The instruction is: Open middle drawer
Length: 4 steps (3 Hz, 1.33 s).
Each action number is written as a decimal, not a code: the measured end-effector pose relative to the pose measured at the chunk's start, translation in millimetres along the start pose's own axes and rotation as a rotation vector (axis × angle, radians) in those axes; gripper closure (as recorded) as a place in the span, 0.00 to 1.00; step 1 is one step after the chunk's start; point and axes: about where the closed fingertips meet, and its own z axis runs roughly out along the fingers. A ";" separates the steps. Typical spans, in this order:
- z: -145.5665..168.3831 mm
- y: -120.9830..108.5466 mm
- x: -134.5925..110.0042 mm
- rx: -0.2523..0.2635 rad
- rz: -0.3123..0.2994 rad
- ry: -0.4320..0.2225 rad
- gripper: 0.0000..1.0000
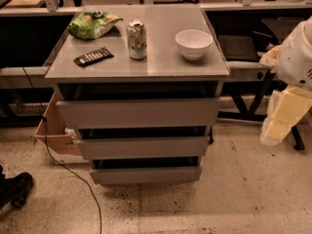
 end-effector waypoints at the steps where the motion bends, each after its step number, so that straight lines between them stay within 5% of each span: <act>1: 71.1 30.8 -1.5 -0.038 -0.015 -0.047 0.00; 2: 152.5 71.9 3.0 -0.122 -0.017 -0.040 0.00; 4: 180.4 87.1 -0.4 -0.130 0.020 -0.076 0.00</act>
Offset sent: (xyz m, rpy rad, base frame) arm -0.0369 0.0638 -0.2598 0.0903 0.2042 0.0734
